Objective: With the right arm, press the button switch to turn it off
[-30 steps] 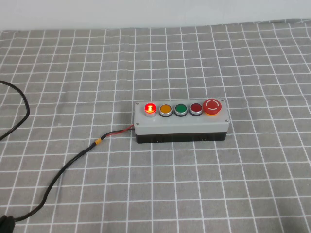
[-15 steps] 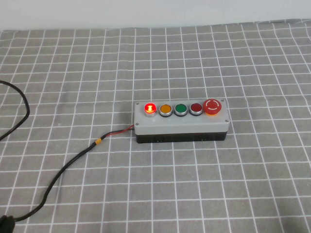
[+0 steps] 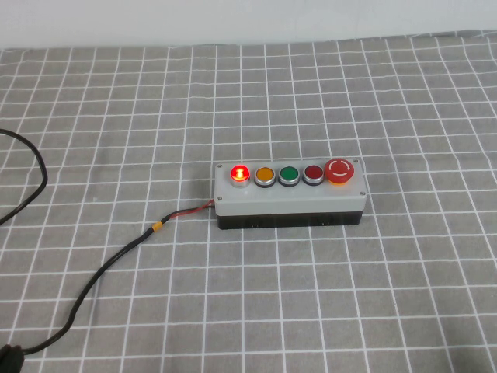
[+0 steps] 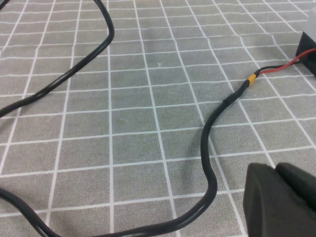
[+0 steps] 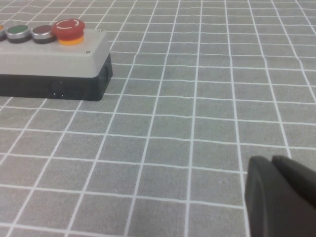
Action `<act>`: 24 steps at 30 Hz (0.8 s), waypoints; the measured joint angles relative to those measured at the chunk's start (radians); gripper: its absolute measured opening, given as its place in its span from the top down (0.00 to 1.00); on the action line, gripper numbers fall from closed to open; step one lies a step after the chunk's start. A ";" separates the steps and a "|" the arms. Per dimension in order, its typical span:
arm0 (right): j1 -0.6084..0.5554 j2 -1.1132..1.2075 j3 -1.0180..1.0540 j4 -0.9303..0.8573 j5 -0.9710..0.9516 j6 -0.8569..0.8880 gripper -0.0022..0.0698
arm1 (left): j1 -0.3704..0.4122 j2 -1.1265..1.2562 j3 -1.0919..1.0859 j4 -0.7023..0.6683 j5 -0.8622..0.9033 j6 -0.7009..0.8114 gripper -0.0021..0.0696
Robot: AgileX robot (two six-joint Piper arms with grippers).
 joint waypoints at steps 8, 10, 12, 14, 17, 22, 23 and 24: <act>0.000 0.000 0.000 0.227 -0.061 0.000 0.99 | 0.000 0.000 0.000 0.000 0.000 0.000 0.98; 0.000 0.000 0.000 0.348 -0.124 0.000 0.99 | 0.000 0.000 0.000 0.000 0.000 0.000 0.98; 0.000 0.000 0.000 0.453 -0.182 0.000 0.99 | 0.000 0.000 0.000 0.000 0.000 0.000 0.98; 0.000 0.000 0.000 0.548 -0.228 0.001 0.99 | 0.000 0.000 0.000 0.000 0.000 0.000 0.98; 0.000 0.000 0.000 0.614 -0.270 0.004 0.99 | 0.000 0.000 0.000 0.000 0.000 0.000 0.98; 0.000 0.000 0.000 0.722 -0.283 0.004 0.99 | 0.000 0.000 0.000 0.000 0.000 0.000 0.98; 0.000 0.000 0.000 0.724 -0.269 0.004 0.99 | 0.000 0.000 0.000 0.000 0.000 0.000 0.98; 0.000 0.000 -0.006 0.727 -0.241 -0.005 0.99 | 0.000 0.000 0.000 0.000 0.000 0.000 0.98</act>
